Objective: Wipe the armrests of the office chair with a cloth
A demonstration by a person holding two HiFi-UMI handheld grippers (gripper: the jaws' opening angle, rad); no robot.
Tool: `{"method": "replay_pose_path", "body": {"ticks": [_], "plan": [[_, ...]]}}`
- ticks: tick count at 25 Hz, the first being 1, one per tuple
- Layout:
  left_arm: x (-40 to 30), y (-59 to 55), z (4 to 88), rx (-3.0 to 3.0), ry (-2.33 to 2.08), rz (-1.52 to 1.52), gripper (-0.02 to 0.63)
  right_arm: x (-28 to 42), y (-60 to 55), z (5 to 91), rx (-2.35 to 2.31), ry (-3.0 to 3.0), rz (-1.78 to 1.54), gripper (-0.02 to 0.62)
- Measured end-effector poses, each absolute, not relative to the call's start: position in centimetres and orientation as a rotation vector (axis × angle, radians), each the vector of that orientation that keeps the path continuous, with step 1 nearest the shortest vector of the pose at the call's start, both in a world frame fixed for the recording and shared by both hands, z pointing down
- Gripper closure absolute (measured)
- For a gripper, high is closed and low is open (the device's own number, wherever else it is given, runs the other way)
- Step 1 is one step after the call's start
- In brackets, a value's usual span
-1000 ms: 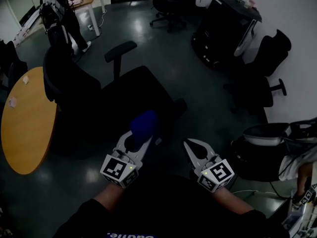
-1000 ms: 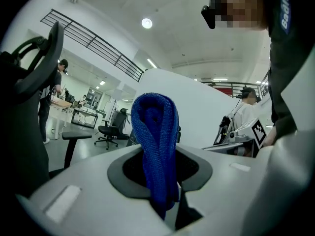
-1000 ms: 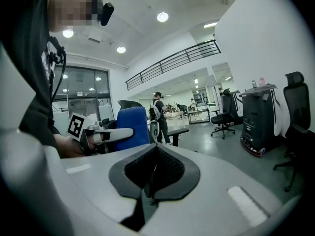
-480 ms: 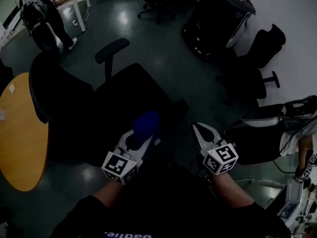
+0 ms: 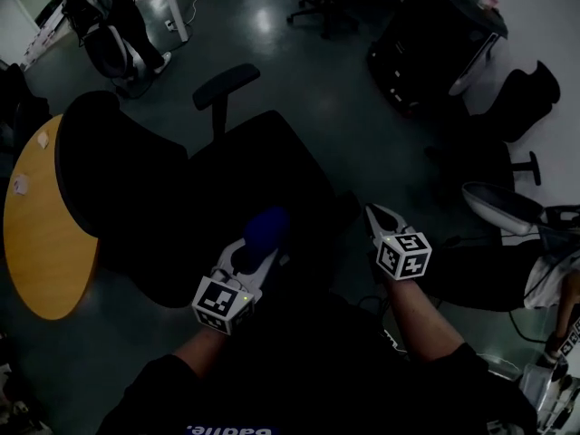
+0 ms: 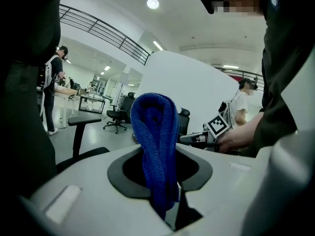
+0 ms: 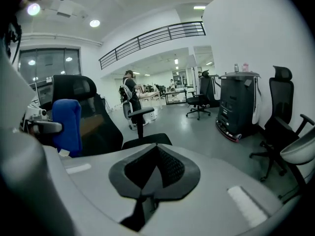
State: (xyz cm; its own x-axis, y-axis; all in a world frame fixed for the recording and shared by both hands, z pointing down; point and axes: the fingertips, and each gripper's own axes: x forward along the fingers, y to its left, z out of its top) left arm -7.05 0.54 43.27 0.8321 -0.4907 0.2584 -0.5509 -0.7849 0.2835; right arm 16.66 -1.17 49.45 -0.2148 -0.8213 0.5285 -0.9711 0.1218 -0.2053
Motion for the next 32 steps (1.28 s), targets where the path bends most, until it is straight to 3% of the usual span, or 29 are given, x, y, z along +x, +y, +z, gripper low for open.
{"method": "replay_pose_path", "body": {"ticks": [18,32], "plan": [[-5.4,-1.5,51.2,2.437,-1.134,0.485,0.489,20.8,-4.4,61.8,1.393,-2.046,0.880,0.591],[-1.9,-2.1,57.1,2.408,-1.026,0.674,0.488,21.0,-4.2,62.3,1.277,-2.037,0.867,0.595]]}}
